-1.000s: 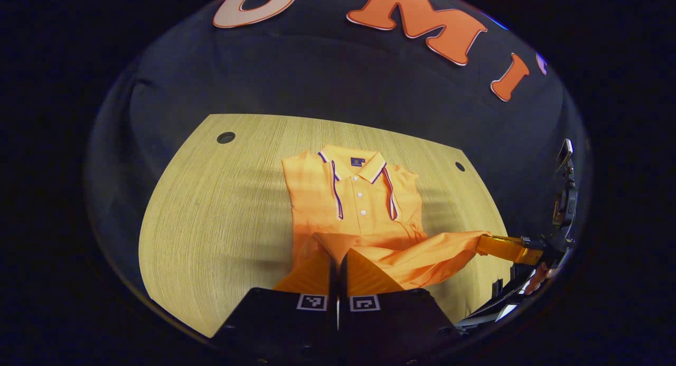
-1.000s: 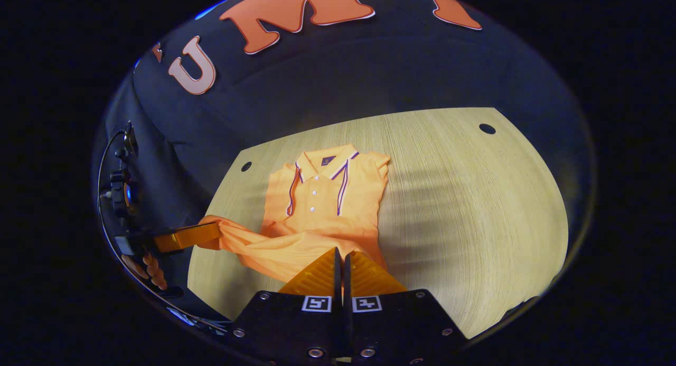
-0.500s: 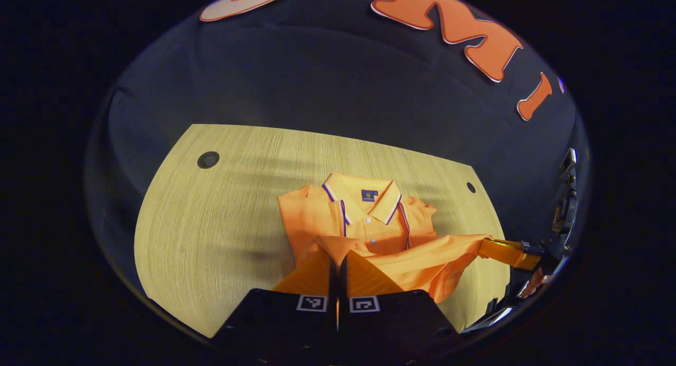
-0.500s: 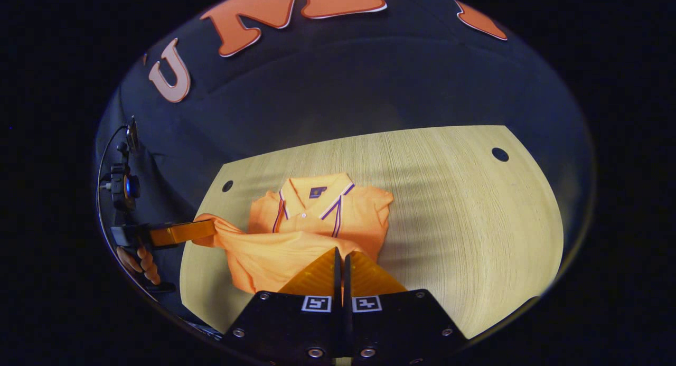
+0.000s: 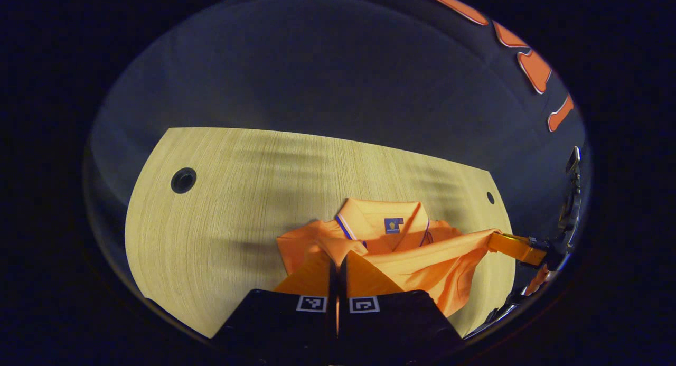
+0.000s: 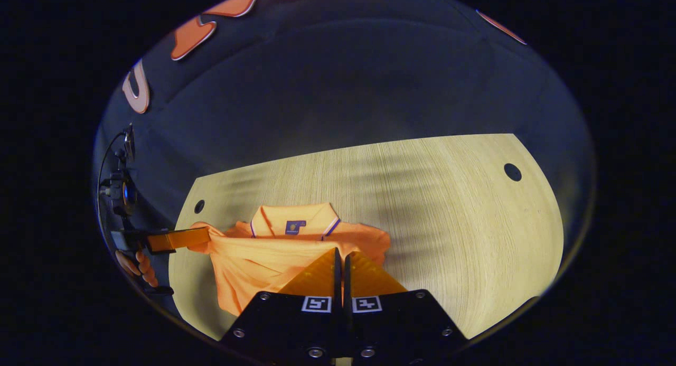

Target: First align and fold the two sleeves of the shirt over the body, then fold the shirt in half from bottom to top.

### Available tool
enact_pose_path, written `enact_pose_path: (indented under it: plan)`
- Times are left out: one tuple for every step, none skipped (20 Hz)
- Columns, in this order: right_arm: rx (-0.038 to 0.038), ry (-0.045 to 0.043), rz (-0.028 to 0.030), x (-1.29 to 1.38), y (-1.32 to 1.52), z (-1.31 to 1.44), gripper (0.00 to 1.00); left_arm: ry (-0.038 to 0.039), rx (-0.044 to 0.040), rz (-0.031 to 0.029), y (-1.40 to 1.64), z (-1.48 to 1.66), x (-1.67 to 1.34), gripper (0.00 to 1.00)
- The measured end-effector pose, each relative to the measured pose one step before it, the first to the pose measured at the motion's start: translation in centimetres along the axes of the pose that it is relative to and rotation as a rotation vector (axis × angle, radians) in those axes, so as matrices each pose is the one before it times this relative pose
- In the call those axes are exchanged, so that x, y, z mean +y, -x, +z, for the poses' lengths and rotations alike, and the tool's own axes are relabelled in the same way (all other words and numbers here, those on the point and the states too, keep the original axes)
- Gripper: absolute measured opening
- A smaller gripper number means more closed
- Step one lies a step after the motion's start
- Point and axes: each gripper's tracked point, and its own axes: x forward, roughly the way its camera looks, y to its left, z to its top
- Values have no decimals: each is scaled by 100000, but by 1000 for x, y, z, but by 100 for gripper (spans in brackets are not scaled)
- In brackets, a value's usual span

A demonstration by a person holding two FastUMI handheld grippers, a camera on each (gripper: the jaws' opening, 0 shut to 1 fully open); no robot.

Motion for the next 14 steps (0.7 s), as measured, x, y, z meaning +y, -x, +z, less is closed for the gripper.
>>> enact_pose_path:
  plan:
    - [-81,561,-1349,-232,-959,407,0,809,231,605,-711,157,148,1]
    - [438,-188,-985,-97,-649,337,0,975,-575,262,-610,465,171,2]
    - [783,-1521,-1055,-234,-721,311,1,1938,-1059,183,-656,582,107,2]
    - [936,-2540,-146,-128,-703,123,1,1028,-595,260,-434,457,23,5]
    - [1937,-3269,1185,49,-141,-67,1,183,-585,1926,-381,344,579,8]
    - [2382,-2252,2,-331,252,-416,4,-1109,-181,2617,-149,29,689,31]
    - [662,-235,-1848,-563,-229,-22,8,-923,-960,3700,533,260,900,55]
    - [-2086,2216,-1799,-415,205,421,30,200,-1329,491,333,393,338,78]
    - [-2663,3016,-1360,-467,432,486,49,528,-1373,194,630,180,63,88]
    - [-2227,2095,-453,-45,742,261,65,60,-1281,39,579,47,206,94]
    - [-2311,1025,706,269,1010,317,75,-259,-1320,973,884,295,71,93]
    - [-1897,551,514,383,1019,134,92,-233,-2566,317,1095,424,-173,97]
    - [-2126,393,189,187,886,97,94,-459,-2252,44,1291,467,-141,97]
    - [-1816,840,88,207,685,-132,97,-566,-2316,-582,1241,225,-442,98]
